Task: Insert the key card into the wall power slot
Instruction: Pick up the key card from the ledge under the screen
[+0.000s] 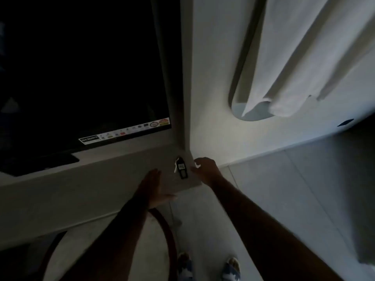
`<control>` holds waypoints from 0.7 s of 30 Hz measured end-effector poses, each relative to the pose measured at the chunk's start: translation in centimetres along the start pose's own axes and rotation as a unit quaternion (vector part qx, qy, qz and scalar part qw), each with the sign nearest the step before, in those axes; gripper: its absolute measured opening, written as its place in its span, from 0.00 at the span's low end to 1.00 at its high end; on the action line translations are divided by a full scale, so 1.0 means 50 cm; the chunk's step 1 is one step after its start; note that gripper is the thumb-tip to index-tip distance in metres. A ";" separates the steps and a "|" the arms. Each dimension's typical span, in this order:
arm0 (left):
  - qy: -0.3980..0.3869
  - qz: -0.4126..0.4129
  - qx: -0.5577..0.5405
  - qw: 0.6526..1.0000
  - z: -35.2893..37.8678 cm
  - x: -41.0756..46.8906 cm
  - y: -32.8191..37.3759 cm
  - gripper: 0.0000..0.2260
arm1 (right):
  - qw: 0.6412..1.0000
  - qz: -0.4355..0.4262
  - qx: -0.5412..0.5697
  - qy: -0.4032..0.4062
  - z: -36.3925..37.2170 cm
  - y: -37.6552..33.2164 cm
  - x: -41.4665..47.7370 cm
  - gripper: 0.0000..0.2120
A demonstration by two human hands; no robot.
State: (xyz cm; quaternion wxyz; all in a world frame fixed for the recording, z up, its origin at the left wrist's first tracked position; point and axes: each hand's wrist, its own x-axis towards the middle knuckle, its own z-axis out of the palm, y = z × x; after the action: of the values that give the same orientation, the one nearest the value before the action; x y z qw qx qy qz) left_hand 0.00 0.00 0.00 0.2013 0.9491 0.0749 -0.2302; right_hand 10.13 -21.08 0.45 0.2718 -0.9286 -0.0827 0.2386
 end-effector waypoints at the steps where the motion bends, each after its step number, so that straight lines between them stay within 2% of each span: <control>1: -0.010 -0.005 0.015 1.000 0.006 0.001 -0.012 0.57 | 1.000 0.012 0.011 0.004 0.015 -0.008 0.016 0.23; 6: -0.036 -0.013 0.045 0.998 0.042 -0.009 -0.066 0.58 | 0.998 0.067 0.005 0.013 0.059 -0.061 0.068 0.20; 15: 0.004 0.020 0.054 0.998 0.076 -0.010 -0.099 0.60 | 0.997 0.063 -0.011 0.050 0.106 -0.081 0.106 0.20; 21: -0.004 0.022 0.064 0.998 0.076 -0.007 -0.103 0.59 | 0.994 0.104 0.022 0.014 0.091 -0.076 0.104 0.22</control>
State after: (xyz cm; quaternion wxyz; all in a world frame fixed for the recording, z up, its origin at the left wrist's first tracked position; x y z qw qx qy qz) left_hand -3.06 3.06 -4.70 0.1453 0.9606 0.0378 -0.2339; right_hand 12.36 -14.31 -2.94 0.2671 -0.9291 0.0232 0.2547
